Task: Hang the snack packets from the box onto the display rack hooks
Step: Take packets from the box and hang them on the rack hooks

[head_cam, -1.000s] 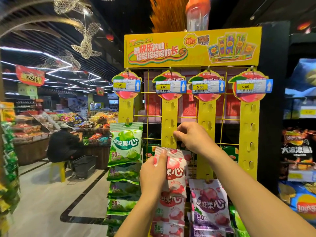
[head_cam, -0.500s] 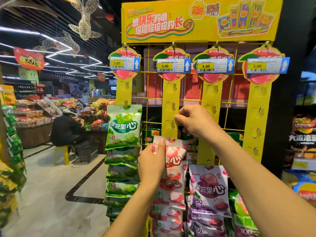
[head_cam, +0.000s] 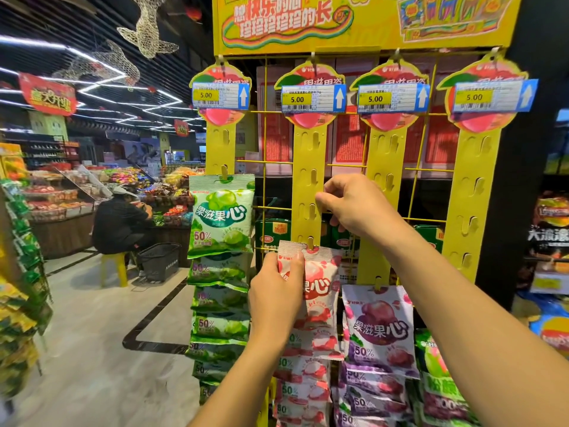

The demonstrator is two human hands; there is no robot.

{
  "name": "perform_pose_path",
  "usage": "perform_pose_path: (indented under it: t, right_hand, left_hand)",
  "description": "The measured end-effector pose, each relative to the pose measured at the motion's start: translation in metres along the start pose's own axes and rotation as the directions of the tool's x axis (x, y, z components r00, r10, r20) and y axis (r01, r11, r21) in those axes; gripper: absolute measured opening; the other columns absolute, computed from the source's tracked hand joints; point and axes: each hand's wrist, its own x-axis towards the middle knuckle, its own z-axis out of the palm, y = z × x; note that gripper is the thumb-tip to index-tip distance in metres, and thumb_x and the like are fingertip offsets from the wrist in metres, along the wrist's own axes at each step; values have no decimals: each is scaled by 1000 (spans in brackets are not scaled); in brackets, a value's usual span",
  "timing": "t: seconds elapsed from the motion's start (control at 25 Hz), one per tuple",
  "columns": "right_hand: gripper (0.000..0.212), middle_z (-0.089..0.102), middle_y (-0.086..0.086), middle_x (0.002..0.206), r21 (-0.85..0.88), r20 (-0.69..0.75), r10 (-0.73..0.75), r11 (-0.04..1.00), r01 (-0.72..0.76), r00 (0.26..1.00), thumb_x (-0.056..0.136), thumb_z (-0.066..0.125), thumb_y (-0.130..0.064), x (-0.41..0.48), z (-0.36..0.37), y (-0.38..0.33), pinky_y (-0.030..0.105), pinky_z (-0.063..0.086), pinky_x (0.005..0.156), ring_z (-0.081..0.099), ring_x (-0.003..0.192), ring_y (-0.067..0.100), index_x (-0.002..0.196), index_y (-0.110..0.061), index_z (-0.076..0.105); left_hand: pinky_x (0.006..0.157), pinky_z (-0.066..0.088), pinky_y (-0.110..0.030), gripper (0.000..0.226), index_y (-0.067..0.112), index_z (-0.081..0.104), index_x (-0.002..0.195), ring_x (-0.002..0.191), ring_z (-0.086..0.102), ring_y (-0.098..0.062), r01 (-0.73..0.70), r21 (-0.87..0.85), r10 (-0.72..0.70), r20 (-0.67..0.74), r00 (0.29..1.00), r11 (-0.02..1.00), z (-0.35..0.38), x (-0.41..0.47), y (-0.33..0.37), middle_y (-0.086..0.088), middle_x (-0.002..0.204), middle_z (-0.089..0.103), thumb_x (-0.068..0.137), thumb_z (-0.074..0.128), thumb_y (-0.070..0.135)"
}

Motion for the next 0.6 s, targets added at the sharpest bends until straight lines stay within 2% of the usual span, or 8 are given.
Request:
perform_pose_path:
  t: [0.24, 0.32, 0.44, 0.52, 0.6]
  right_hand:
    - [16, 72, 3, 83, 1, -22, 11, 1000, -11, 1000, 97, 65, -34, -1, 2, -1, 47, 62, 66, 71, 70, 22, 90, -20, 69]
    - [16, 72, 4, 84, 0, -46, 19, 1000, -19, 999, 96, 65, -35, -2, 4, -2, 50, 61, 69, 71, 75, 25, 90, -20, 70]
    - [15, 72, 4, 87, 8, -76, 52, 999, -52, 996, 96, 65, -35, -5, 7, -6, 50, 61, 74, 70, 80, 27, 93, -21, 70]
    - [15, 72, 2, 91, 10, -101, 81, 997, -80, 992, 96, 65, -35, -7, 10, -10, 48, 60, 77, 69, 82, 25, 98, -22, 70]
    - [20, 72, 2, 100, 1, -151, 104, 994, -105, 983, 96, 64, -36, -14, 11, -15, 44, 59, 82, 67, 92, 25, 108, -21, 69]
  left_hand:
    - [73, 49, -41, 44, 20, 49, 105, 97, 62, -27, -90, 292, 75, 64, 995, 952, -12, -5, 4, 0, 104, 60, 100, 47, 64]
    - [82, 51, -42, 48, 21, 48, 122, 112, 60, -25, -104, 335, 74, 101, 992, 937, -19, -7, 6, 1, 119, 57, 99, 50, 64]
    - [97, 50, -40, 66, 20, 37, 149, 132, 51, -22, -161, 383, 110, 152, 982, 909, -30, -12, 9, 2, 141, 49, 99, 52, 61]
    - [101, 47, -39, 70, 19, 33, 154, 135, 48, -23, -208, 419, 155, 157, 975, 884, -40, -16, 12, 0, 146, 46, 100, 50, 60]
    - [103, 46, -39, 70, 19, 34, 155, 134, 49, -24, -258, 434, 200, 177, 964, 863, -50, -19, 16, 0, 147, 48, 101, 48, 60]
